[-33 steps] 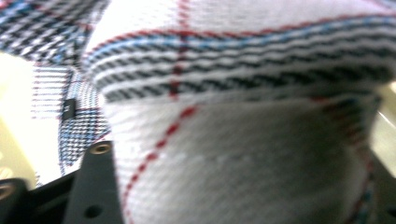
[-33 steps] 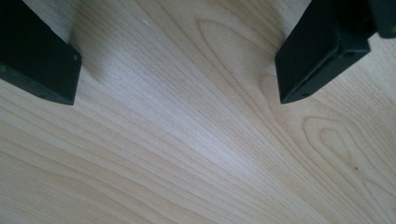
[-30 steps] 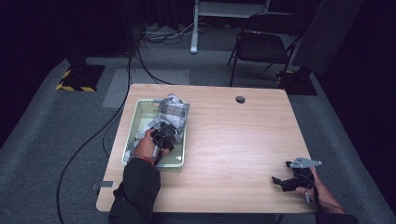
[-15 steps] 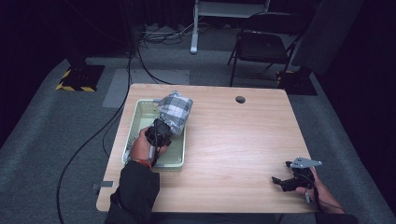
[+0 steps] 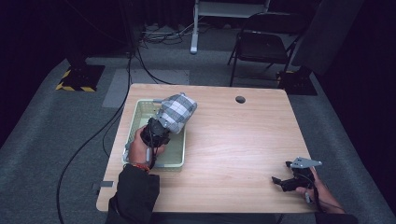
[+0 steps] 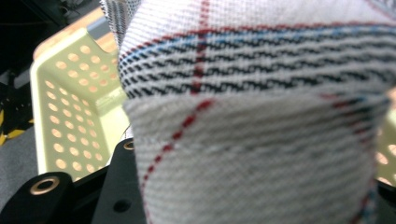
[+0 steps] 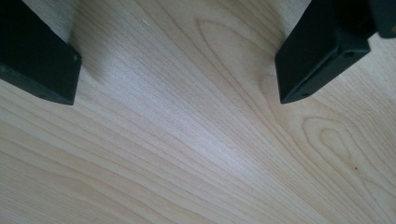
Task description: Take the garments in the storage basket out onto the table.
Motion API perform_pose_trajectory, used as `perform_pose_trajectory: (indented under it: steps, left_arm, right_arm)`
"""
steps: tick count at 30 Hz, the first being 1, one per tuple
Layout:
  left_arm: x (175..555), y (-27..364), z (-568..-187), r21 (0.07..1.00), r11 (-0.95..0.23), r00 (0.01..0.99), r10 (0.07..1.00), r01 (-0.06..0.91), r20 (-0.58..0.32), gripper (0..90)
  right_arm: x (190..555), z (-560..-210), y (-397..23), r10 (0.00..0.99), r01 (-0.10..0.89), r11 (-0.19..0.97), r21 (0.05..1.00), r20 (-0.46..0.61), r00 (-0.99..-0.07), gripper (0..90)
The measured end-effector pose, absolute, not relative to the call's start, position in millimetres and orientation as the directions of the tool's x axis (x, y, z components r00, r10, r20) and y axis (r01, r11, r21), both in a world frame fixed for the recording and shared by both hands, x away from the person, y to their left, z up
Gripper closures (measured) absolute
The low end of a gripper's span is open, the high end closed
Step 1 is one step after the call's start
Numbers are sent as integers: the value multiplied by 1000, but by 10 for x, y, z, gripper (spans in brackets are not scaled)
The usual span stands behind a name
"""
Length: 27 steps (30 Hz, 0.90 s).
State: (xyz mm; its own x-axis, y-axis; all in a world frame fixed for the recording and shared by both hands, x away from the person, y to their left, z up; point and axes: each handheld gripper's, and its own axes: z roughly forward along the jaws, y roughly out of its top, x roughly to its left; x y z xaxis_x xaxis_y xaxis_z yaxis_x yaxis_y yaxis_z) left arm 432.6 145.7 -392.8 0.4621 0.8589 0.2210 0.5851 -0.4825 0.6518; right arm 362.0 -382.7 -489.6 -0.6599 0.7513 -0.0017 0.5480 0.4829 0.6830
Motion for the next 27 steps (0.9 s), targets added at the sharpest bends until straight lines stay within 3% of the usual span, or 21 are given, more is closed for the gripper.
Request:
perform_pose_trajectory:
  steps: [27]
  left_arm:
    - [4172, 1143, -3552, 655, -493, 494, 845, 572, 205, 563]
  right_arm:
    - [3620, -4896, -3828, 751, 548, 483, 683, -2, -660, 4]
